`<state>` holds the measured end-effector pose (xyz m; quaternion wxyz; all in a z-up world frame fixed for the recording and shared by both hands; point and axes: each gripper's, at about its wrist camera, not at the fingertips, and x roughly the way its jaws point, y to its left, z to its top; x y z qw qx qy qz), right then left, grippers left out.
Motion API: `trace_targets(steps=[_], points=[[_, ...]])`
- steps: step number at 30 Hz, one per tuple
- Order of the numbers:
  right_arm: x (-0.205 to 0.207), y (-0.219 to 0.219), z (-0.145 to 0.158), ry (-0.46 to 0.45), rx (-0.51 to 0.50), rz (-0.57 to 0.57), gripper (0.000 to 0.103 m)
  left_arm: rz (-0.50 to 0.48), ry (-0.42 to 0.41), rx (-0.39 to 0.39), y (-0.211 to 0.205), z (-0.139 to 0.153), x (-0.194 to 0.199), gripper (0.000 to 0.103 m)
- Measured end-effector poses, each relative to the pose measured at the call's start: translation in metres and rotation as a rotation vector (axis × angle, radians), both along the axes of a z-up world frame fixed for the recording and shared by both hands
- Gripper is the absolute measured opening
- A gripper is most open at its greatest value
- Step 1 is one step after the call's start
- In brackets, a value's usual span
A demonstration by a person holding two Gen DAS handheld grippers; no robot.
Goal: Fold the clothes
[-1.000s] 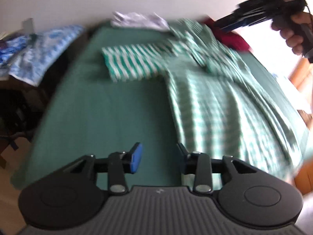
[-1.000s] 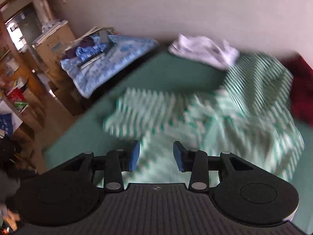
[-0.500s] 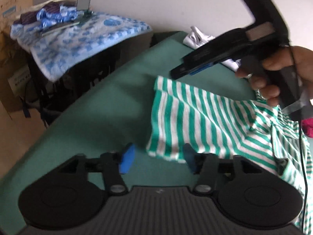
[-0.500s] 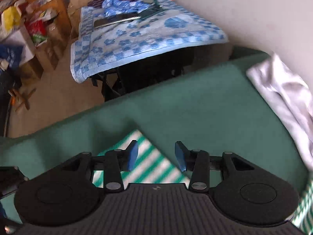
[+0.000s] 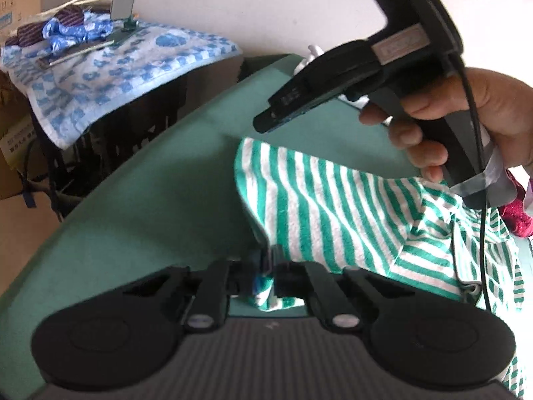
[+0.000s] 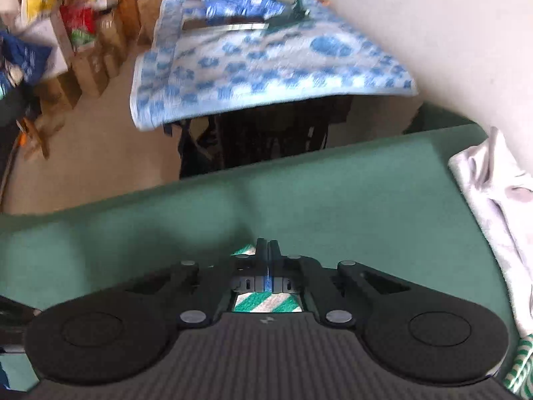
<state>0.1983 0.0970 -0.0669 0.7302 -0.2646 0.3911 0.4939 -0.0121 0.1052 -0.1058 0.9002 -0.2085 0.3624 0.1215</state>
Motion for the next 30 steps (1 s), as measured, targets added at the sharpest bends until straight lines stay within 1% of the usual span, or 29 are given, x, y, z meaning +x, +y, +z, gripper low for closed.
trace_targets(steps=[1, 2, 3, 4, 5, 6, 7, 9, 10, 11, 12, 15, 18, 21, 24, 25, 26, 28, 30], points=[[0.005, -0.006, 0.003, 0.019, 0.022, -0.024, 0.000, 0.001, -0.010, -0.003, 0.000, 0.003, 0.000, 0.000], [0.010, -0.014, 0.006, 0.040, 0.047, -0.061, 0.015, 0.002, -0.020, -0.005, -0.001, 0.005, 0.000, 0.000], [0.016, -0.021, 0.008, 0.060, 0.064, -0.110, 0.024, 0.004, -0.026, -0.001, -0.002, 0.008, 0.001, 0.000], [0.020, -0.027, 0.010, 0.102, 0.066, -0.158, 0.047, 0.003, -0.032, 0.008, -0.005, 0.011, 0.002, 0.000], [0.024, -0.034, 0.012, 0.147, 0.068, -0.206, 0.052, -0.002, -0.037, 0.022, -0.008, 0.013, 0.004, 0.000], [0.027, -0.039, 0.015, 0.212, 0.070, -0.232, 0.051, -0.012, -0.039, 0.034, -0.011, 0.014, 0.007, 0.000], [0.024, -0.040, 0.018, 0.235, 0.068, -0.236, 0.054, -0.027, -0.038, 0.040, -0.016, 0.015, 0.010, 0.000], [0.019, -0.040, 0.025, 0.273, 0.063, -0.239, 0.062, -0.055, -0.037, 0.051, -0.027, 0.016, 0.015, 0.000], [0.013, -0.036, 0.025, 0.259, 0.029, -0.248, 0.066, -0.070, -0.034, 0.057, -0.033, 0.015, 0.018, 0.000], [0.008, -0.032, 0.025, 0.241, -0.008, -0.258, 0.066, -0.084, -0.030, 0.063, -0.039, 0.015, 0.020, 0.000], [0.002, -0.028, 0.023, 0.246, -0.049, -0.259, 0.066, -0.095, -0.024, 0.067, -0.044, 0.013, 0.022, 0.000], [-0.018, -0.019, 0.020, 0.230, -0.124, -0.215, 0.066, -0.116, -0.017, 0.071, -0.054, 0.011, 0.026, 0.000], [-0.030, -0.019, 0.018, 0.141, -0.162, -0.214, 0.066, -0.130, -0.013, 0.066, -0.059, 0.008, 0.030, 0.000], [-0.031, -0.025, 0.009, 0.111, -0.161, -0.251, 0.063, -0.131, -0.009, 0.060, -0.059, 0.005, 0.031, 0.000], [-0.023, -0.043, 0.001, 0.168, -0.114, -0.304, 0.050, -0.128, -0.009, 0.046, -0.055, 0.003, 0.029, 0.000], [-0.021, -0.047, -0.002, 0.188, -0.095, -0.319, 0.039, -0.125, -0.008, 0.042, -0.054, 0.002, 0.029, 0.000], [-0.021, -0.050, -0.004, 0.192, -0.079, -0.334, 0.024, -0.122, -0.007, 0.037, -0.052, 0.001, 0.028, 0.000], [-0.021, -0.054, -0.007, 0.188, -0.045, -0.358, 0.004, -0.119, -0.005, 0.026, -0.050, 0.000, 0.027, 0.000], [-0.022, -0.056, -0.009, 0.199, -0.011, -0.363, 0.004, -0.119, -0.007, 0.022, -0.048, -0.001, 0.026, 0.000]])
